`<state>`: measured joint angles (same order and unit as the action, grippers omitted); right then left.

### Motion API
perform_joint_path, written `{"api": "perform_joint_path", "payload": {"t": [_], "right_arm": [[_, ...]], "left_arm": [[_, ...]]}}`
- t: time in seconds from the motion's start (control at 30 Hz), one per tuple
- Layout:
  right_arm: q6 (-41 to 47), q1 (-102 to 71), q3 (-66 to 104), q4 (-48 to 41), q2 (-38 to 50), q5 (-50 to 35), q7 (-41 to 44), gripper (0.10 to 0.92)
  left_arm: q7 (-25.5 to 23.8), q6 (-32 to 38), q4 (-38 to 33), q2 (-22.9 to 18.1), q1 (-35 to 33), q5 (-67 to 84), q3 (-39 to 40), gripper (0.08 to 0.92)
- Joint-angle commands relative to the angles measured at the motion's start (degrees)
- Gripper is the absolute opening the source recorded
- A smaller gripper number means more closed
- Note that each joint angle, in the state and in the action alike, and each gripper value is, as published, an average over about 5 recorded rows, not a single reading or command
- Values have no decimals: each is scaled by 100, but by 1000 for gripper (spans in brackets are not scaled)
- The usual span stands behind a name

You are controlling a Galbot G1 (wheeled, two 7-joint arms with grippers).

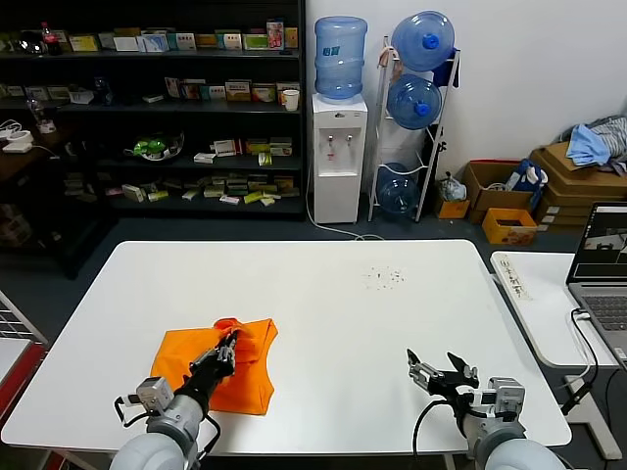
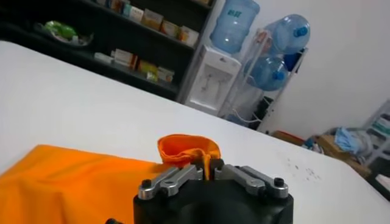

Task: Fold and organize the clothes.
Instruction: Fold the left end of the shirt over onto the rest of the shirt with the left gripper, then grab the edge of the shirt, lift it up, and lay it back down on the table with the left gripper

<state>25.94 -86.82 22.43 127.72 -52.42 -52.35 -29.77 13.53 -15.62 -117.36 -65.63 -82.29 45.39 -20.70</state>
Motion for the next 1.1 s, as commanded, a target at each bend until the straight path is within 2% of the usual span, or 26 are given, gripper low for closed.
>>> {"api": "perform_joint_path", "payload": {"t": [0.03,0.23,0.33,0.47,0.63,0.73,1.1], "right_arm": [[2,57,-25,-49,2,-27,0,823],[-5,115,-55,-83,2,-50,14,823],[-17,91,-25,-89,14,-57,36,823],[-31,79,2,-109,20,-64,64,823],[-39,133,-56,-161,-3,-59,84,823],[-39,167,-111,-182,-24,-47,86,823],[-39,123,-96,-159,-19,-40,82,823]], "left_arm": [[-153,-318,-256,90,-195,398,65,261],[-140,-404,-396,442,-220,696,-565,434],[-500,-360,-126,747,-329,207,-1137,521],[-1110,-136,445,1359,-787,-584,-1945,633],[-1344,108,937,1825,-1295,-576,-2332,774],[-1336,119,1145,1830,-1275,-195,-2316,815],[-1316,-109,1409,1635,-705,678,-1847,823]]}}
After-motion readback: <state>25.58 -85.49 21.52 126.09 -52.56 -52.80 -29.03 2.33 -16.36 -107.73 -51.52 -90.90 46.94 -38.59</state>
